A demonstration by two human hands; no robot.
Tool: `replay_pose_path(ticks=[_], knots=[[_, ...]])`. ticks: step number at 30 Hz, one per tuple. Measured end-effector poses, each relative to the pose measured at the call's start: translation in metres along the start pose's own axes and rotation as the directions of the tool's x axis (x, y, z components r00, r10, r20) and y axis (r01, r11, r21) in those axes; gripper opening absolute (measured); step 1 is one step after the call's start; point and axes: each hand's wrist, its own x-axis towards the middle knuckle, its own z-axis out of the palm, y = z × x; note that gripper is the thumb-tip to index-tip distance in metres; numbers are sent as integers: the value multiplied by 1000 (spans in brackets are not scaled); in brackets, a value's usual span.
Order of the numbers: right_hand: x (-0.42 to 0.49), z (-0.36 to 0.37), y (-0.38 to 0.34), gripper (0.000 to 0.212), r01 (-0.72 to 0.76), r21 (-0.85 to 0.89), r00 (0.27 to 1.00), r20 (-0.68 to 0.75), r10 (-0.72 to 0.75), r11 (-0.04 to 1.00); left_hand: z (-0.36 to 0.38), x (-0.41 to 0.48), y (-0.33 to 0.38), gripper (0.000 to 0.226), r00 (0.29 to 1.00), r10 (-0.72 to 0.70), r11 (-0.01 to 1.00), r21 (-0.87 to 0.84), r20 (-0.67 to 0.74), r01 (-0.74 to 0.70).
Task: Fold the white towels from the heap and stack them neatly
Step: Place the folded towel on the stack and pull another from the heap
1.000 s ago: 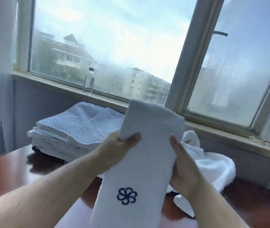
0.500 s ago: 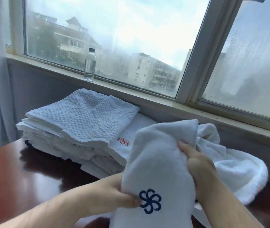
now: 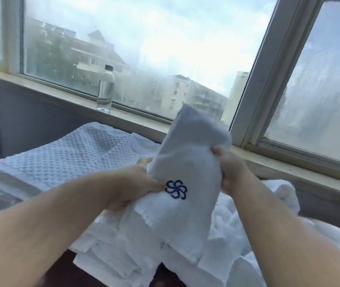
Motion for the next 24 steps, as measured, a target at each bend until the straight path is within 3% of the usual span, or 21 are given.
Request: replay_pose_path(ticks=[3, 4, 6, 10, 12, 13, 15, 16, 17, 20, 24], knots=[[17, -2, 56, 16, -272, -263, 962, -59, 266, 926, 2, 15, -11, 85, 996, -77, 911, 403, -43, 88], [20, -4, 71, 18, -335, -254, 942, -65, 329, 907, 3, 17, -12, 82, 997, -66, 860, 505, -36, 75], [26, -5, 87, 27, -379, -179, 926, -71, 372, 908, 2, 19, -12, 62, 998, -70, 858, 509, -7, 64], [36, -9, 86, 20, -248, -38, 961, -138, 241, 968, -9, 16, -2, 27, 994, -104, 897, 433, 24, 83], [41, -8, 79, 19, -163, -212, 967, -227, 113, 964, -19, 14, 5, 22, 999, -7, 770, 637, -39, 30], [43, -7, 79, 35, -153, -426, 963, -267, 38, 892, -20, 14, 5, 28, 997, 50, 653, 758, -59, 12], [42, -3, 80, 69, -152, -802, 937, -303, -173, 578, -17, 18, -1, 43, 987, 160, 375, 926, -27, -36], [40, 1, 81, 69, -92, -885, 931, -239, -275, 457, -14, 20, -7, 48, 984, 174, 287, 955, 25, -75], [39, 7, 82, 61, -1, -911, 937, -145, -317, 413, -13, 23, -15, 52, 984, 158, 252, 961, 79, -118], [47, 26, 83, 52, 194, -869, 963, 82, -255, 455, -20, 27, -36, 58, 989, 52, 321, 935, 138, -147], [68, 49, 84, 55, 213, -884, 977, 186, -104, 416, -32, 24, -52, 81, 990, 63, 397, 906, 130, -144]])
